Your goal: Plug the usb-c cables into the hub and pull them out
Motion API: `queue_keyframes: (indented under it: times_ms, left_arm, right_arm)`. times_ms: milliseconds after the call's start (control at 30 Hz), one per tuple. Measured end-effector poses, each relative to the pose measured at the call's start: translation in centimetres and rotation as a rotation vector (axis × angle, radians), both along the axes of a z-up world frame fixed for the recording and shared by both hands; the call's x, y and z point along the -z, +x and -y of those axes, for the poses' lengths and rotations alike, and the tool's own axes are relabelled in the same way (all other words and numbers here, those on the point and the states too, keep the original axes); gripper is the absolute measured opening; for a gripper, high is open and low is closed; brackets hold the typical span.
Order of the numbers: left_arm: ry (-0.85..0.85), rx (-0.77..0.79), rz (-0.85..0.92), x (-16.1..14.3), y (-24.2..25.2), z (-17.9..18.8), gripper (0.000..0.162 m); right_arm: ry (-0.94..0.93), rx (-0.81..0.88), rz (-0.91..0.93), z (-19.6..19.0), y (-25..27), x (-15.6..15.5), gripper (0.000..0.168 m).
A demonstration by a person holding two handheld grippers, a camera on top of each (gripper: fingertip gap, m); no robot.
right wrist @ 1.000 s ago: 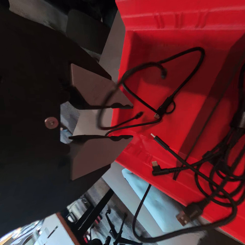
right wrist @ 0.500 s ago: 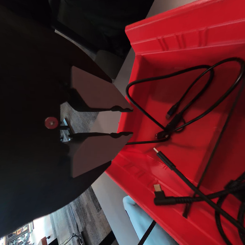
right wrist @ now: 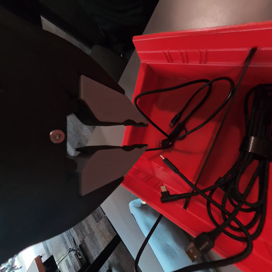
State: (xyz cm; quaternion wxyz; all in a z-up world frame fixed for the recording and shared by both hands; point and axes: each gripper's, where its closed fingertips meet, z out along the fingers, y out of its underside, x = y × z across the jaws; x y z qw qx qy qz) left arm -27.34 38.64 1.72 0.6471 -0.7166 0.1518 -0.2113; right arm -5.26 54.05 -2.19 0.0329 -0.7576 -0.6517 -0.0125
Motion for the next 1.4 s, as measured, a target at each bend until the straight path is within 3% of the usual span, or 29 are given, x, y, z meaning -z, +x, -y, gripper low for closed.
queue_keyframes:
  times_ms: [133, 233, 433, 633, 733, 967, 1067, 1233, 1300, 1367, 1400]
  left_arm:
    - [0.003, 0.008, 0.004, -0.1, 0.1, 0.0, 0.007]
    - [0.025, 0.055, 0.019, -0.5, 0.8, 0.4, 0.007]
    - [0.105, 0.282, 0.096, -2.4, 3.7, 2.7, 0.007]
    - [0.157, 0.372, 0.146, -3.6, 4.5, 4.0, 0.007]
    - [0.151, 0.367, 0.147, -3.6, 4.5, 3.9, 0.008]
    - [0.163, 0.378, 0.148, -3.8, 4.8, 4.1, 0.008]
    - [0.153, 0.354, 0.144, -3.5, 4.7, 3.7, 0.009]
    - [0.141, 0.275, 0.195, -3.8, 3.5, 2.8, 0.025]
    - [0.148, 0.293, 0.177, -3.7, 3.8, 3.0, 0.019]
    - [0.181, 0.337, 0.159, -4.0, 4.5, 3.7, 0.000]
    - [0.201, 0.336, 0.144, -4.1, 4.7, 3.9, 0.000]
  right_arm:
    - [0.053, -0.016, -0.096, 0.0, -1.8, -1.4, 0.018]
    - [0.046, -0.071, -0.297, 1.6, -5.5, -3.6, 0.021]
    - [-0.082, -0.423, -0.666, 11.7, -13.1, -7.4, 0.025]
    - [-0.106, -0.596, -0.686, 18.1, -16.2, -5.6, 0.024]
    - [-0.095, -0.609, -0.674, 18.4, -16.9, -5.0, 0.009]
    - [-0.175, -0.579, -0.668, 18.6, -16.7, -4.7, 0.013]
    - [-0.125, -0.600, -0.664, 18.3, -16.8, -4.6, 0.008]
    - [-0.140, -0.571, -0.731, 18.0, -16.7, -7.0, 0.007]
    - [-0.147, -0.590, -0.746, 18.3, -16.3, -7.9, 0.007]
    - [-0.149, -0.610, -0.734, 18.5, -16.0, -8.1, 0.007]
    - [-0.153, -0.618, -0.722, 18.6, -15.8, -8.0, 0.007]
